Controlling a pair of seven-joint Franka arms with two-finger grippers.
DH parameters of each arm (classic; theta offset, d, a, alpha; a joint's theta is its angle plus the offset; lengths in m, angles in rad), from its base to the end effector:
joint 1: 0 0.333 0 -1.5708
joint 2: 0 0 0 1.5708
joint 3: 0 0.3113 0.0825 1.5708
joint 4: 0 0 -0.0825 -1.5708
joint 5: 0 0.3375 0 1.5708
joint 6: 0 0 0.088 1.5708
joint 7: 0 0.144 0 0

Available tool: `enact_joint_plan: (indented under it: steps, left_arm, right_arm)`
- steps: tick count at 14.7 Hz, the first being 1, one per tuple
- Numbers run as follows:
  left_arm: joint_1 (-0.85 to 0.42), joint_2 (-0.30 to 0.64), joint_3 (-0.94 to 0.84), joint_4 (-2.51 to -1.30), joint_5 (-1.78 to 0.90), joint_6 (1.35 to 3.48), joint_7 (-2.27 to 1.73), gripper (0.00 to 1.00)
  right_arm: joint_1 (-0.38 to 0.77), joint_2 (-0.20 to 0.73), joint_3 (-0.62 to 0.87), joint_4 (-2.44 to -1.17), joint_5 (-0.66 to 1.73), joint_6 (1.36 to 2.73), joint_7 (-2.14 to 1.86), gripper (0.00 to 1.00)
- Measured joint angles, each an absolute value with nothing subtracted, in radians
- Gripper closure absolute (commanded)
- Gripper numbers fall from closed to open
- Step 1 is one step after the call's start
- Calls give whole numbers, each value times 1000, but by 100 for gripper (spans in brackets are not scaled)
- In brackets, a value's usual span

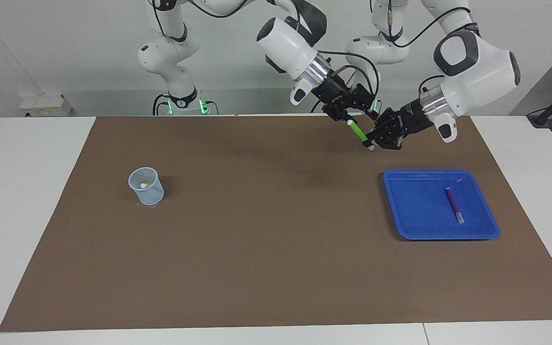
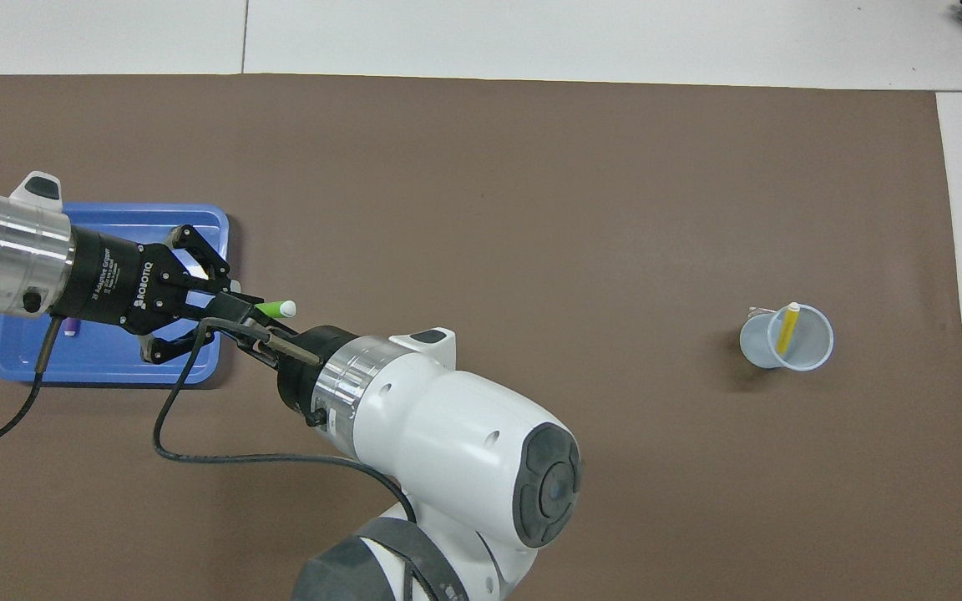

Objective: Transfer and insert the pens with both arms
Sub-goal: 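Grasp the green pen with the right gripper from the left gripper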

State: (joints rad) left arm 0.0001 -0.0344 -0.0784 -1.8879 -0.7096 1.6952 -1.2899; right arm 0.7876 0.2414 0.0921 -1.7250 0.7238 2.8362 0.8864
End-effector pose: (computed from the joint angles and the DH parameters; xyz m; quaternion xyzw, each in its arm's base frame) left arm 0.4837 -0.1246 0.5063 0.7287 0.5904 -0.2716 0.2159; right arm 0.4463 0.4878 0.5266 -0.8440 0.2695 -0.0573 0.4601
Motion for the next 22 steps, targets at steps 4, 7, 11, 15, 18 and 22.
enact_joint_plan:
  steps: [4,7,11,15,18,22]
  left_arm:
    - [0,-36,-77,-1888,-710,1695,-1291,100]
    - [0,-36,-77,-1888,-710,1695,-1291,100]
    - [0,-37,-77,-1888,-710,1695,-1292,100]
    - [0,-39,-76,-1889,-710,1695,-1292,100]
    - [0,-39,-76,-1889,-710,1695,-1292,100]
    - [0,-39,-76,-1890,-710,1695,-1292,100]
  right_arm:
    - [771,245,85,-1725,720,2834,838,31]
    - [766,246,85,-1726,720,2827,809,33]
    - [767,248,86,-1729,720,2821,801,61]
    - [767,248,86,-1728,720,2816,799,67]
    - [766,248,86,-1728,720,2816,799,67]
    - [764,248,85,-1728,720,2816,798,62]
